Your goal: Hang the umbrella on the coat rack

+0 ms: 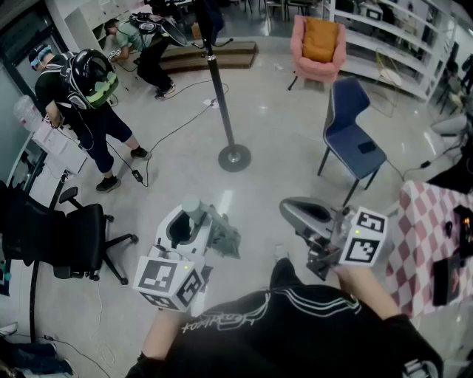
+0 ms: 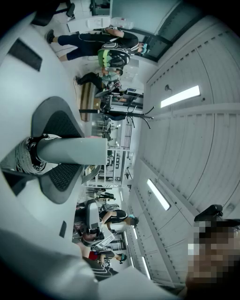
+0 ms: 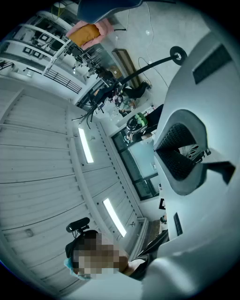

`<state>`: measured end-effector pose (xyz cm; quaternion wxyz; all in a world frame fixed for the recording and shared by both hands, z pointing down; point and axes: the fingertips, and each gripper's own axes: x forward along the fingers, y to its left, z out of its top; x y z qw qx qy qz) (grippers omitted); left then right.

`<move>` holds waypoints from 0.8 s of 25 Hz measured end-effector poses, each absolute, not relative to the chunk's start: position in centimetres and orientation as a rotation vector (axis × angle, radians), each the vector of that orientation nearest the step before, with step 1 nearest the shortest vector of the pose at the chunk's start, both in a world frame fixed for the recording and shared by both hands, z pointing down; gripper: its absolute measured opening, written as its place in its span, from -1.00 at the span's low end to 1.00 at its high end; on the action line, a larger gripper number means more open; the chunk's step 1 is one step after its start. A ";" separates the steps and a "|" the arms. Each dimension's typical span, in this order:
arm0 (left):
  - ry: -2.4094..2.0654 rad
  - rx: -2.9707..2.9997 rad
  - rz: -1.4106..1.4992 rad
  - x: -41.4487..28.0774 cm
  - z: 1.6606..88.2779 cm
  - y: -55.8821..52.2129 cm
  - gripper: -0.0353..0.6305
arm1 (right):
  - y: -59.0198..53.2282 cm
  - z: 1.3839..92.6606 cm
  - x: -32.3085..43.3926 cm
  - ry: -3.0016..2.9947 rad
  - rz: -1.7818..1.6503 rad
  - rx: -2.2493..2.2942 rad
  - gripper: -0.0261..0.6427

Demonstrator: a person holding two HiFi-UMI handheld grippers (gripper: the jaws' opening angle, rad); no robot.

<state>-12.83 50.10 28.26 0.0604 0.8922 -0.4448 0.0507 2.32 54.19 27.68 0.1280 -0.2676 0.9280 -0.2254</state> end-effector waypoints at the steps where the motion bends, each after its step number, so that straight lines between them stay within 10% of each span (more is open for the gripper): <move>1: -1.339 2.703 0.152 -12.8 28.3 50.1 -0.43 | 54.3 27.6 2.2 2.700 -0.657 -0.775 -0.89; 20: -1.273 2.705 0.161 -9.4 28.6 45.8 -0.43 | 49.4 28.5 5.1 2.641 -0.712 -0.747 -0.89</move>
